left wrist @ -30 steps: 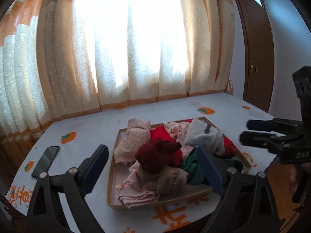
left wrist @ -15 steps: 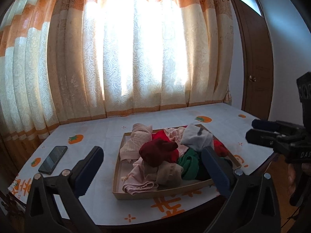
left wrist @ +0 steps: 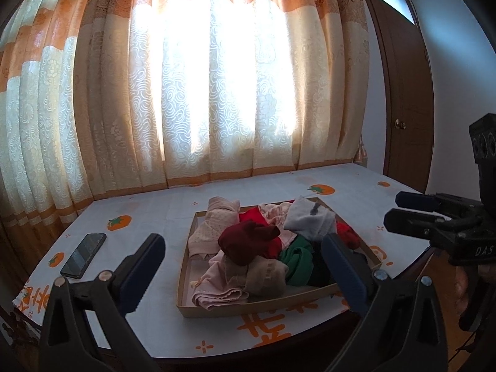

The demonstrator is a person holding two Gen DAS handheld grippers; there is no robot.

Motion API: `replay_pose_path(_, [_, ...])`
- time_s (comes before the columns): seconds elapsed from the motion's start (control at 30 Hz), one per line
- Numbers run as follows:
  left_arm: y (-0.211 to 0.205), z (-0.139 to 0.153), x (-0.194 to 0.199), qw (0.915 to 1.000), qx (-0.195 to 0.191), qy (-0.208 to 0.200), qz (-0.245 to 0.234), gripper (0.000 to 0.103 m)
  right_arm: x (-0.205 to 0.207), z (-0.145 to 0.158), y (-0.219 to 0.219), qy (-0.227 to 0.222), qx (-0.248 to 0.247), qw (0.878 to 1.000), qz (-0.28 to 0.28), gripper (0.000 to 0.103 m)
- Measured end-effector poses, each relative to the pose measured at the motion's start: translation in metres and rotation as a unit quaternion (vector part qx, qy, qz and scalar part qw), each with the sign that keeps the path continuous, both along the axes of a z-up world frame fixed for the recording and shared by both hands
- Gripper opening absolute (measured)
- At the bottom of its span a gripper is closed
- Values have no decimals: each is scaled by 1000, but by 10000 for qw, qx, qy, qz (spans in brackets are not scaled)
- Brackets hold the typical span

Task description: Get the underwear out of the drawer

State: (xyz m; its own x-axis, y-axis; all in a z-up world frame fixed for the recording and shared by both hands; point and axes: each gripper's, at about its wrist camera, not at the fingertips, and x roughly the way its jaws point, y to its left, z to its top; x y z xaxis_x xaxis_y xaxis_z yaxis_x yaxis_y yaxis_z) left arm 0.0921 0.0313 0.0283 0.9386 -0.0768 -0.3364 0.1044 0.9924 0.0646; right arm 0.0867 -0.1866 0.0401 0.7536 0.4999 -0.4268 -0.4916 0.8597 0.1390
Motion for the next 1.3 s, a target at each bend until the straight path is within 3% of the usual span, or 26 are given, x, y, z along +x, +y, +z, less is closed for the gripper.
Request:
replay_pose_path(0.73, [2, -3, 0, 9999, 77, 28, 70, 102, -3, -2, 4, 12, 0, 10000, 85, 80])
replay_pose_path(1.3, [6, -3, 4, 9994, -219, 251, 15, 103, -1, -5, 6, 41, -16, 9999, 121, 80])
